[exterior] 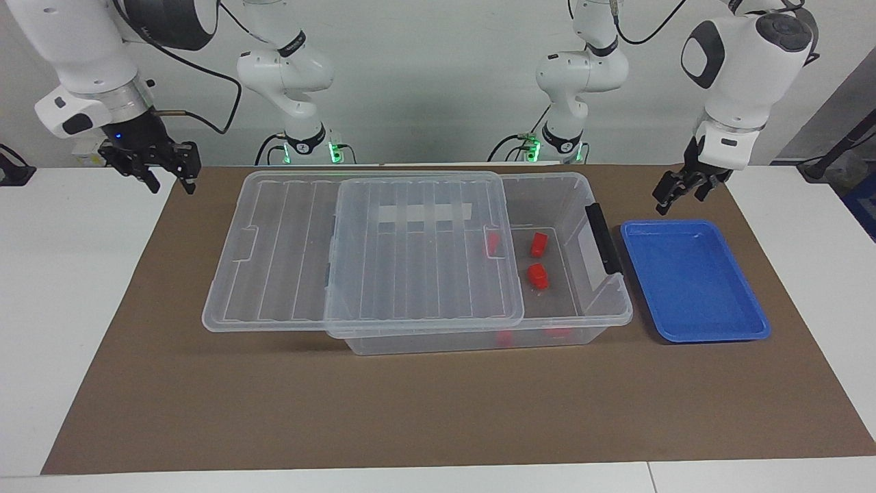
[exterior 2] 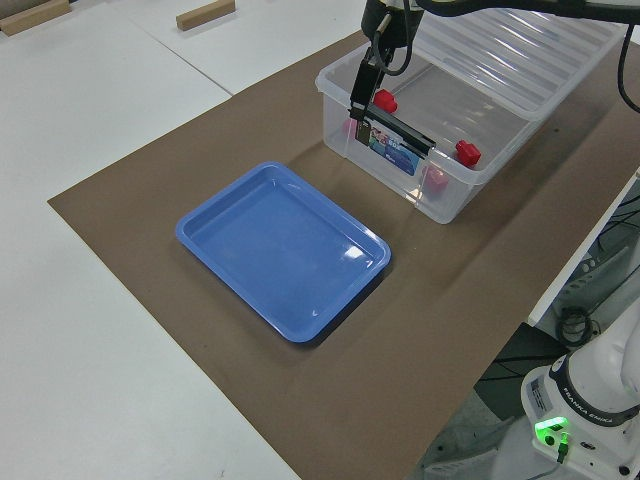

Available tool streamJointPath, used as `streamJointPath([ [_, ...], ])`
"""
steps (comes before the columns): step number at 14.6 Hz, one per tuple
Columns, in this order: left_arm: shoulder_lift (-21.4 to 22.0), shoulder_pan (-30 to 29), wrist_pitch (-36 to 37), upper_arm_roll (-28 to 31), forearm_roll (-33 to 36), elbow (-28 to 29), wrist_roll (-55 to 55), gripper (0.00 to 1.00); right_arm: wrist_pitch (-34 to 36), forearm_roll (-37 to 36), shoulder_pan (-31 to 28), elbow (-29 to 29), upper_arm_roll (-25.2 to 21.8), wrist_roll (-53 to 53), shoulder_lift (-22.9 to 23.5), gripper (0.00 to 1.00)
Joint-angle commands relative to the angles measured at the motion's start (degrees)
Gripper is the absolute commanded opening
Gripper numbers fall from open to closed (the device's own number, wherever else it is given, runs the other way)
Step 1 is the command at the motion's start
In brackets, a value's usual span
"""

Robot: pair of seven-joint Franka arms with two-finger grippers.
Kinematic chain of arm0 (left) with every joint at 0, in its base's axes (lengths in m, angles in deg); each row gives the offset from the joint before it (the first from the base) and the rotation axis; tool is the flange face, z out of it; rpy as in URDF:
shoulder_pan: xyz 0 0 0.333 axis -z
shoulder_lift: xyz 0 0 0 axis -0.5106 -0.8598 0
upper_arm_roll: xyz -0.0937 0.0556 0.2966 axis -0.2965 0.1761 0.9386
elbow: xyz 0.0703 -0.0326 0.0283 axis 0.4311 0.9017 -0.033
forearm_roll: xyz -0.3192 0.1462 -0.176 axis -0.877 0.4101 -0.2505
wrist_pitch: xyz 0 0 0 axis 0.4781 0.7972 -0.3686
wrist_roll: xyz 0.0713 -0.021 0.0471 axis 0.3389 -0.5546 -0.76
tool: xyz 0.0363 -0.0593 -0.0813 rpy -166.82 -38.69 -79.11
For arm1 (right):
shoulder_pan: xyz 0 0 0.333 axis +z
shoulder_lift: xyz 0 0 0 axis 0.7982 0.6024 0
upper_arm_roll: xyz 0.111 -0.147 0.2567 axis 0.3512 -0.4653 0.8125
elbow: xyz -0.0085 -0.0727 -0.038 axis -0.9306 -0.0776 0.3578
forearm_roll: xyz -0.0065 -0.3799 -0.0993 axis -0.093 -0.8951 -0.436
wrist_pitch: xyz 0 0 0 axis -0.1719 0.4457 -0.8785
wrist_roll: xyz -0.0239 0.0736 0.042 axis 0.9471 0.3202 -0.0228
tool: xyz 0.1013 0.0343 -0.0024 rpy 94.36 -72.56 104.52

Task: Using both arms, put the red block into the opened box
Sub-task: 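Withdraw the left gripper from the box back above the blue tray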

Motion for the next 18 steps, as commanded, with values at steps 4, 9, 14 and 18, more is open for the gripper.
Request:
streamJointPath([
  [4, 0.4, -1.6, 4.3, -1.2, 0.4, -0.5, 17.9, 1.00, -12.7, -0.4, -2.6, -9.7, 0.3, -5.3, -0.5, 0.00],
  [9, 1.5, -1.5, 4.6, -2.4, -0.7, -0.8, 16.9, 1.00, -24.9, -1.3, -3.3, -16.0, 0.4, -6.4, 1.8, 0.00],
  [14, 0.7, -0.9, 4.4, -4.4, -2.8, -3.6, 12.9, 1.00, -28.8, -0.3, -2.5, -18.1, 0.9, -5.8, 4.1, 0.00],
  [18, -2.8, 4.7, 6.5, -2.1, -2.9, -5.3, 11.3, 1.00, -28.9, 1.2, -0.3, -18.1, 1.0, -4.6, 4.9, 0.00],
])
